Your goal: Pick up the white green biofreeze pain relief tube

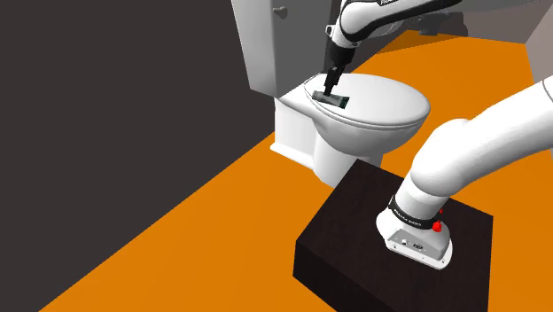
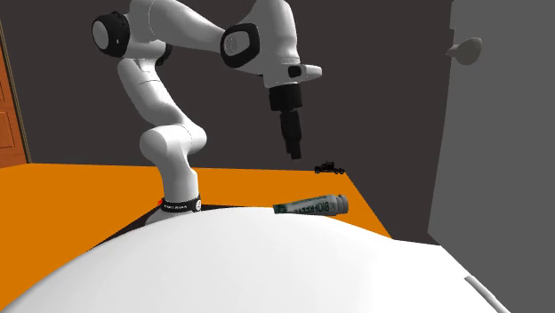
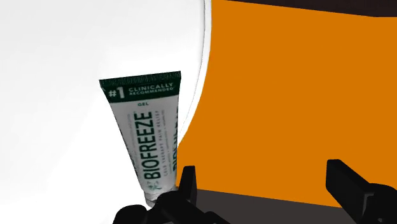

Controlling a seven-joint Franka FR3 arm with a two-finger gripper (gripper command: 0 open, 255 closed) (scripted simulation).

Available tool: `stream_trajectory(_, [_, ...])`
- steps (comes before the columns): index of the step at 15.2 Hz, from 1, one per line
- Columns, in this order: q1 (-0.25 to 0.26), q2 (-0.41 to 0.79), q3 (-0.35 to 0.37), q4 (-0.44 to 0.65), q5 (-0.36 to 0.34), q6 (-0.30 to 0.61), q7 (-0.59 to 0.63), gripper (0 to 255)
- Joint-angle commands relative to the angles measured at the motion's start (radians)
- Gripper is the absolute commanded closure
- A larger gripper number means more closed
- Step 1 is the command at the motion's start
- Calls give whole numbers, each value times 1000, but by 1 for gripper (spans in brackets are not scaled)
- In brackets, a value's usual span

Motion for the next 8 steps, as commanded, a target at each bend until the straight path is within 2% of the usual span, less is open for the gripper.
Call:
stream_trajectory(1, [-2,59,-37,14,-10,61,-54,0])
stream_trajectory(8, [8,268,-159,88,16,240,-246,0])
